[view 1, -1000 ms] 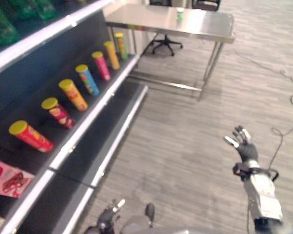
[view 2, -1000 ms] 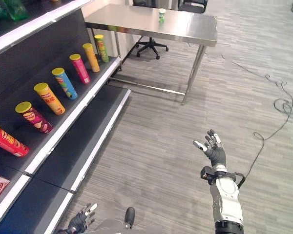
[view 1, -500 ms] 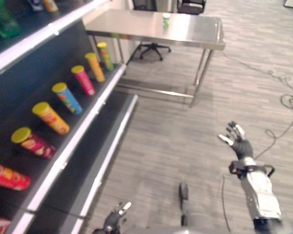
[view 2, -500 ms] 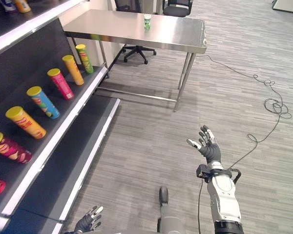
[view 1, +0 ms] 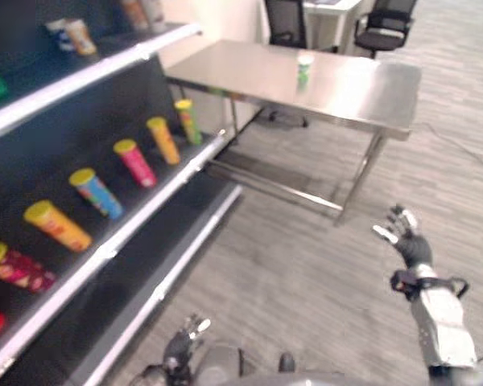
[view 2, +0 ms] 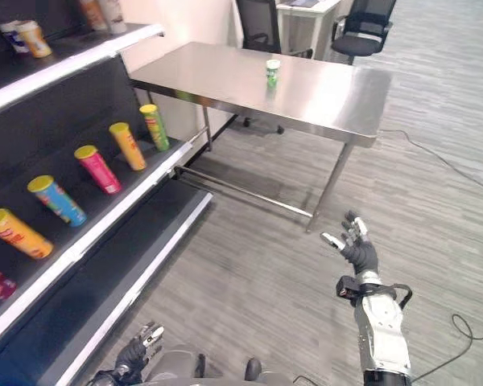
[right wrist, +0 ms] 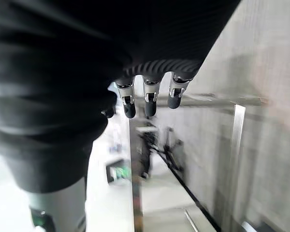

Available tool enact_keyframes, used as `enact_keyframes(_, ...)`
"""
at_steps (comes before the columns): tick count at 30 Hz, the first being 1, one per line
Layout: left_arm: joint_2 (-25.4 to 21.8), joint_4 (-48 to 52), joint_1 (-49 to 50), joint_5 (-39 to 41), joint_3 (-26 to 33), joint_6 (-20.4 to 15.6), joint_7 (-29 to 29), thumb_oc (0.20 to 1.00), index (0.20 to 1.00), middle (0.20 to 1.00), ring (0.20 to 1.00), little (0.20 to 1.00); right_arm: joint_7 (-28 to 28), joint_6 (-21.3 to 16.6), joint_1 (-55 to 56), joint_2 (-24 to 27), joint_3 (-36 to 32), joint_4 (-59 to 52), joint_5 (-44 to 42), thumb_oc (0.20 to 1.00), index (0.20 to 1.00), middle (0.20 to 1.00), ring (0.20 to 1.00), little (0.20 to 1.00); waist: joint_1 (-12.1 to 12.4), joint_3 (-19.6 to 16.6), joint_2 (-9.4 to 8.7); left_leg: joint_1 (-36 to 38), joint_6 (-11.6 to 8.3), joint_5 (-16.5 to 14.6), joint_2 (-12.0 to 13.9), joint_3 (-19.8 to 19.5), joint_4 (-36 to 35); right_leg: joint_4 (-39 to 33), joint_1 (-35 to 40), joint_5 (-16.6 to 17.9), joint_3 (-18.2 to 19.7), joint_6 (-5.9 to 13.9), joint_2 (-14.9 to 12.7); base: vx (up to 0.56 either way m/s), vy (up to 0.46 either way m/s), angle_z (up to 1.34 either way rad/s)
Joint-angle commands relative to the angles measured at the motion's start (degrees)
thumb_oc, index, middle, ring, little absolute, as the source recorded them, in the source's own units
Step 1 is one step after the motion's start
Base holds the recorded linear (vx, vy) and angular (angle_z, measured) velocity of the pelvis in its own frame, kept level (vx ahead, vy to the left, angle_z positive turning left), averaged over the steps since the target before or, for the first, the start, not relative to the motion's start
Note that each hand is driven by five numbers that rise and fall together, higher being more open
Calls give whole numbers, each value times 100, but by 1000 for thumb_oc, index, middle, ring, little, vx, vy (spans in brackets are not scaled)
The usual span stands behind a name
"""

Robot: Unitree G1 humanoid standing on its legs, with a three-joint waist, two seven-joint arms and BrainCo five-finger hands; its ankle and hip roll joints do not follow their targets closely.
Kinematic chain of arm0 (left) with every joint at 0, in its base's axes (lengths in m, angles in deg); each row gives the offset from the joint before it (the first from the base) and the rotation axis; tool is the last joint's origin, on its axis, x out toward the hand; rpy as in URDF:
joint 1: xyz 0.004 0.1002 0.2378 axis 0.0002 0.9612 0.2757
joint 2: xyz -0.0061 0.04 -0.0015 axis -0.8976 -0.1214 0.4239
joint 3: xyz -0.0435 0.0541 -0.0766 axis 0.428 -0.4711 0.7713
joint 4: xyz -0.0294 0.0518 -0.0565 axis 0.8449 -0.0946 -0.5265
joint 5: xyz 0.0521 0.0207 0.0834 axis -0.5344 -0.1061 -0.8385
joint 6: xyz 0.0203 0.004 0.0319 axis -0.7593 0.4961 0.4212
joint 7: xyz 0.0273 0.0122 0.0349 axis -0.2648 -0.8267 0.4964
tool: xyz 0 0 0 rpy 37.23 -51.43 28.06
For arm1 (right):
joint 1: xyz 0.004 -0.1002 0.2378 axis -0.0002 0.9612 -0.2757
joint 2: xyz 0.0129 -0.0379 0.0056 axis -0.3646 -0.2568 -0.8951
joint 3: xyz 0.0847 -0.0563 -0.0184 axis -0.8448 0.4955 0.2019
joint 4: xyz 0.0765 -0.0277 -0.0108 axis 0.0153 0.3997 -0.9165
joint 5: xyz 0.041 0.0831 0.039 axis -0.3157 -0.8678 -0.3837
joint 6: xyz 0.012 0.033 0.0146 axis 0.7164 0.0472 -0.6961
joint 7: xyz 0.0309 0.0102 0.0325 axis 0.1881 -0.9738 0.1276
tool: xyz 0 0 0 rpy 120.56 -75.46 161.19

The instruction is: Put the goods on the table back onto the shelves and tidy them up.

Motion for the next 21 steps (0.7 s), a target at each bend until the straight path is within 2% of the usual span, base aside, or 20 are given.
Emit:
enact_keyframes(1,112,-115,128,-70,-137,-67,-11,1000,1000,1000,1000,1000,-24,-266,-60,148,-109,-722,15,1000,1000,1000,1000,1000,228,70,41,672,140,923,-115,4,-2098,-474,423,591,645,497,-323,378,84,2)
enact_keyframes(2,87,-149,134,-77,-136,-78,12,1000,1000,1000,1000,1000,-26,-259,-97,150,-89,-749,6,1000,1000,1000,1000,1000,278,75,48,442,154,775,-134,-52,-2205,-474,530,512,670,466,-326,230,52,-4)
enact_keyframes(3,83,-154,127,-78,-134,-82,12,1000,1000,1000,1000,1000,-25,-257,-100,146,-91,-752,6,1000,1000,1000,1000,1000,284,70,40,417,160,815,-139,-49,-2205,-474,504,529,678,468,-332,308,101,-30)
enact_keyframes(4,-10,-194,95,-51,-95,-96,31,1000,1000,1000,1000,1000,21,-250,-219,214,-59,-829,12,1000,1000,1000,1000,1000,415,63,11,135,140,882,-201,-147,-2205,-474,616,497,790,409,-402,306,144,-64)
enact_keyframes(5,6,-207,125,-50,-18,-108,8,1000,1000,1000,1000,1000,27,-202,-328,218,-3,-807,-21,1000,1000,1000,1000,1000,465,-48,75,277,173,912,-214,-327,-2205,-474,639,456,866,398,-418,402,261,-82)
enact_keyframes(6,54,-281,94,-69,22,-134,-1,1000,1000,1000,1000,1000,38,-252,-333,171,2,-841,-18,1000,1000,1000,1000,1000,370,-136,137,442,97,988,-202,-248,-2205,-474,626,577,871,368,-482,294,269,-88)
enact_keyframes(7,57,-341,84,-123,47,-158,41,1000,1000,1000,1000,1000,57,-242,-404,185,83,-781,10,1000,1000,1000,1000,1000,386,-209,157,531,49,1097,-219,-245,-2205,-474,658,633,844,352,-573,261,267,-70)
enact_keyframes(8,59,-334,109,-121,80,-199,40,1000,1000,1000,1000,1000,57,-215,-524,193,188,-681,22,1000,1000,1000,1000,1000,464,-260,139,604,41,1209,-198,-198,-2205,-474,704,703,837,335,-683,245,187,-91)
enact_keyframes(11,39,-271,150,-73,191,-237,14,1000,1000,1000,1000,1000,85,-168,-576,257,346,-749,60,1000,1000,1000,1000,1000,586,-400,68,809,53,1165,-308,-62,-2205,-332,717,830,788,364,-903,245,188,-90)
enact_keyframes(14,-46,-231,111,-84,159,-237,52,1000,1000,1000,1000,1000,115,-160,-556,205,315,-745,10,1000,1000,1000,1000,1000,541,-393,92,1037,102,1057,-416,-60,-2205,206,622,850,846,359,-1000,198,204,-5)
enact_keyframes(15,-63,-249,68,-106,152,-238,48,1000,1000,1000,1000,1000,110,-143,-508,177,304,-739,35,1000,1000,1000,1000,1000,484,-329,152,1204,152,967,-497,-130,-2205,693,474,846,928,328,-1010,164,245,32)
enact_keyframes(18,-74,-275,61,-114,110,-241,61,1000,1000,1000,1000,1000,79,-133,-413,197,274,-756,30,1000,1000,1000,1000,1000,405,-171,309,1491,205,869,-507,-221,-2205,1696,33,800,960,239,-907,74,179,34)
enact_keyframes(21,-56,-297,71,-149,102,-250,76,1000,1000,1000,1000,1000,58,-122,-363,162,289,-824,9,1000,1000,1000,1000,1000,382,-71,356,1696,199,860,-543,-259,-2205,1993,-229,733,948,204,-792,78,85,24)
